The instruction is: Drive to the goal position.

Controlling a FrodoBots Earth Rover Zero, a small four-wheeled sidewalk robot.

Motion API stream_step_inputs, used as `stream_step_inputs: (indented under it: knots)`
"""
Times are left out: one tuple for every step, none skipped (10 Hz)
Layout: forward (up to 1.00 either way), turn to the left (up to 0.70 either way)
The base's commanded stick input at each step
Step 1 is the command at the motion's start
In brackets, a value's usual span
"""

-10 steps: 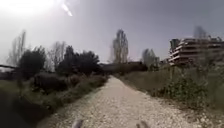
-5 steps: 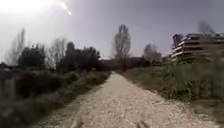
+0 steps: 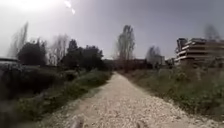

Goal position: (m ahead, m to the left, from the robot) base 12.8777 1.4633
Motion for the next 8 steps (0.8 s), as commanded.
stream_step_inputs:
  knots:
    - [1.00, 0.00]
    - [1.00, 0.00]
    - [1.00, 0.00]
    - [1.00, 0.00]
    - [1.00, 0.00]
    - [1.00, 0.00]
    - [1.00, 0.00]
    - [1.00, 0.00]
